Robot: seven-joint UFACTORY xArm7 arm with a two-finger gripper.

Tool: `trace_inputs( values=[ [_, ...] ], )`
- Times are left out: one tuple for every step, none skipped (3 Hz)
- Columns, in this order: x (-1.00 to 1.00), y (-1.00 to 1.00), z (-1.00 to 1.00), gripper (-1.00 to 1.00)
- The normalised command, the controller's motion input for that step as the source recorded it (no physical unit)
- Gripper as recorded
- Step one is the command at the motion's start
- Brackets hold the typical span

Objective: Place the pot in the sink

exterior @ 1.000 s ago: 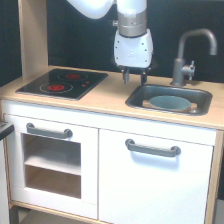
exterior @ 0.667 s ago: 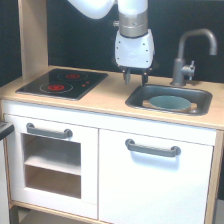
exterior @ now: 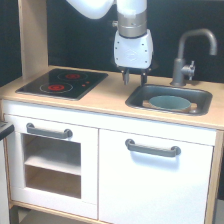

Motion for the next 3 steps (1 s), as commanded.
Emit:
trace_inputs(
  values=[
    [-0.11, 0.14, 0.82, 1.0],
    [-0.05, -0.17, 1.0, 1.0],
    [0.23, -0.25, 0.63, 1.0]
  ],
)
